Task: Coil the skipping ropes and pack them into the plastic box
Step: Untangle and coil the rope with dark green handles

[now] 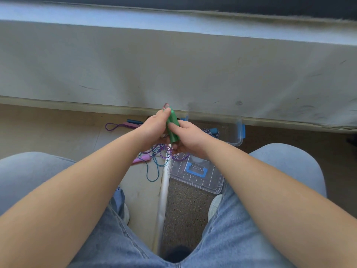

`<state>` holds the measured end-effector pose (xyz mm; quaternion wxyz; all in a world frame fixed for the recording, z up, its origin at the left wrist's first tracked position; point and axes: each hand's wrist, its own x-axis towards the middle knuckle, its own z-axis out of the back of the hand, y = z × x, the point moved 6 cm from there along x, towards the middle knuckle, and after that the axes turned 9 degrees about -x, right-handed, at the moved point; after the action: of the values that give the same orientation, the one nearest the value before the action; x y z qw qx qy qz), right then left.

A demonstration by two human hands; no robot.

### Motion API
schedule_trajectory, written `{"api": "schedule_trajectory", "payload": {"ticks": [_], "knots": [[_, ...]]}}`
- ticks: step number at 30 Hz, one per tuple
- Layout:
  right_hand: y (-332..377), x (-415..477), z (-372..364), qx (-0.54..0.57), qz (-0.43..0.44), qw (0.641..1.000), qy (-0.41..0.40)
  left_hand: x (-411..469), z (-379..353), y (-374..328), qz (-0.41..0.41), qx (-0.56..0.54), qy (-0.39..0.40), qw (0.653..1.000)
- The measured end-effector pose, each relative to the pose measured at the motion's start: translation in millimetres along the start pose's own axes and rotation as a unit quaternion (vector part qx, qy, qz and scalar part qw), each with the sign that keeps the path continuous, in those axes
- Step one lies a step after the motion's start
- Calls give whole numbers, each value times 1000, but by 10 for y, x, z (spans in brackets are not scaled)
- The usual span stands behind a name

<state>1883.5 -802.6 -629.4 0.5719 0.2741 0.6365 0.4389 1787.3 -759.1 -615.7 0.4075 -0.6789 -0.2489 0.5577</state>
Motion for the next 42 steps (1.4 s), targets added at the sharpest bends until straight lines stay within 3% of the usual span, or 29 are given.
{"api": "schedule_trajectory", "payload": {"ticks": [2, 5, 8, 10, 13, 17, 19, 20, 21, 23, 26, 29, 30, 32, 34, 37, 42], "knots": [[43, -19, 32, 27, 2, 1000, -3, 15, 173, -112, -72, 124, -65, 988], [73, -73, 52, 55, -3, 998, 29, 49, 470, -281, -218, 310, -156, 912], [65, -129, 12, 42, -16, 996, 83, 65, 386, -256, -281, 331, -54, 899], [75, -154, -15, 50, -24, 992, 114, -5, 260, -236, -277, 328, -4, 903], [83, -139, 17, 70, -20, 990, 119, -27, 191, -194, -258, 307, -12, 916], [175, -83, 76, 93, 11, 995, 40, 39, 99, -64, -185, 369, -8, 911], [208, -36, 191, 62, 20, 997, -34, 26, -8, 52, -173, 471, 42, 864], [209, -12, 276, -26, 26, 996, -76, 2, -64, 98, -177, 518, 67, 834], [204, 3, 354, -163, 29, 980, -111, -34, -118, 120, -189, 558, 89, 803], [146, 10, 444, -418, 15, 896, -147, -97, -206, 114, -214, 639, 118, 729], [51, 9, 391, -560, 21, 819, -125, -203, -295, 18, -258, 738, 123, 611], [-69, 49, 234, -656, 39, 753, -34, -234, -301, -53, -312, 752, 139, 565], [-114, 51, 183, -668, 45, 742, -1, -235, -298, -86, -339, 739, 148, 564], [-162, 28, 83, -647, 77, 757, 46, -235, -250, -168, -381, 698, 159, 584], [-91, -46, -24, -605, 139, 781, 66, -198, -140, -252, -382, 636, 161, 651], [35, -126, -117, -565, 215, 794, 56, -93, 54, -330, -318, 527, 129, 778], [192, -194, -14, -484, 234, 843, -24, 73, 363, -171, -166, 369, 62, 912]]}}
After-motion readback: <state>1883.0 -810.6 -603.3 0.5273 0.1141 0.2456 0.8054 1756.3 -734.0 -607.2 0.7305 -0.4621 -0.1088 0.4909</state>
